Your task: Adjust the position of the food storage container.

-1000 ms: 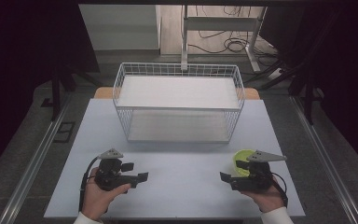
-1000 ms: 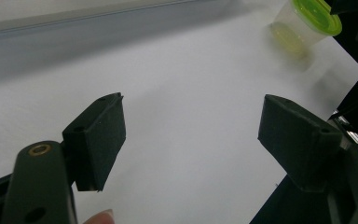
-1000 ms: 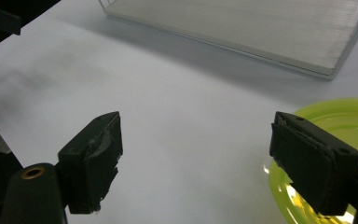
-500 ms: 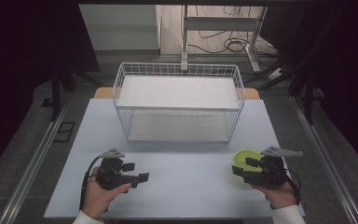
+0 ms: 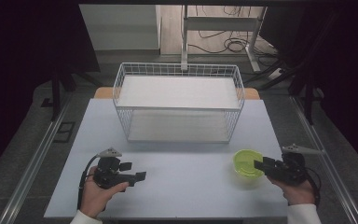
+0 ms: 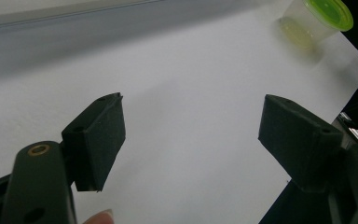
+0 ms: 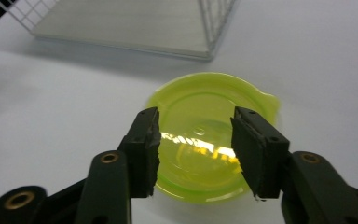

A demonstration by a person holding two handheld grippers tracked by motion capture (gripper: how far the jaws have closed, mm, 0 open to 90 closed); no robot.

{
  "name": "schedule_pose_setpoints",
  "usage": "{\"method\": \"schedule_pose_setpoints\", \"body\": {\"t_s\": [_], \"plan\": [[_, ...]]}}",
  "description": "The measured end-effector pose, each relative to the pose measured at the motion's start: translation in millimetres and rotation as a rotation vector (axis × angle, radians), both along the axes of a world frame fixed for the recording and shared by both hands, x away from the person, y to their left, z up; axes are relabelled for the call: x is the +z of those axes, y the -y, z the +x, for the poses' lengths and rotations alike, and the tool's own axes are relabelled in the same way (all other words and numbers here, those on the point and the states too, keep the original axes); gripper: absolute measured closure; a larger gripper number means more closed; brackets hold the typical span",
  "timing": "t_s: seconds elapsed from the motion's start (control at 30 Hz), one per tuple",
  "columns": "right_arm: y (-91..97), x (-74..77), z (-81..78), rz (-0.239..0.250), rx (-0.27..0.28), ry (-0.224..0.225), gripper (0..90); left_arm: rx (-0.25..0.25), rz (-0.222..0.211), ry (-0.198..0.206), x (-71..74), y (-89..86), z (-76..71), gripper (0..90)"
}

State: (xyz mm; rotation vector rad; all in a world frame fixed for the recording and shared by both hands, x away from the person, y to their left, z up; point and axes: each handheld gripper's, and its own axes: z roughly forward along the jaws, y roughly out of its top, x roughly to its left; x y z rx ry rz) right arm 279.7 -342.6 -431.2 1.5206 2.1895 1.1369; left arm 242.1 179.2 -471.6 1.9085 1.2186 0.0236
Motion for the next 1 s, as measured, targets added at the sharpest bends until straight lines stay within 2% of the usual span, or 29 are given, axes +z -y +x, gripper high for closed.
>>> {"method": "schedule_pose_setpoints", "body": {"t_s": [0.1, 0.23, 0.3, 0.37, 0.4, 0.43, 0.7, 0.83, 1.0], "plan": [[13.5, -1.7, 1.2, -0.014, -0.055, -0.017, 60.8, -0.001, 0.0, -0.003, -0.9, 1.0, 0.5, 22.6], [21.3, -2.6, 1.6, -0.039, -0.083, -0.03, 67.2, -0.006, 0.0, -0.006, -1.9, 1.6, 0.9, 22.7], [27.4, -4.1, 2.2, -0.049, -0.099, -0.044, 73.2, -0.005, 0.002, -0.006, -2.2, 1.0, 1.4, 22.6], [34.0, -7.2, 3.0, -0.06, -0.114, -0.053, 84.5, -0.003, 0.003, -0.006, -2.4, -0.2, 1.7, 22.7], [34.0, -7.2, 3.0, -0.06, -0.114, -0.053, 84.5, -0.003, 0.003, -0.006, -2.4, -0.2, 1.7, 22.7], [37.3, -9.2, 3.5, -0.066, -0.126, -0.056, 88.7, -0.002, 0.003, -0.006, -2.8, -0.5, 2.1, 22.7], [44.7, -19.9, 8.2, -0.11, -0.135, -0.101, 89.0, -0.007, 0.007, -0.01, -4.4, 1.1, 2.8, 22.7], [40.6, -28.2, 12.6, -0.139, -0.122, -0.134, 89.0, -0.011, 0.01, -0.015, -5.6, 2.1, 3.0, 22.7], [35.0, -31.3, 14.5, -0.153, -0.104, -0.151, 89.1, -0.01, 0.013, -0.017, -6.7, 2.2, 3.3, 22.7]]}}
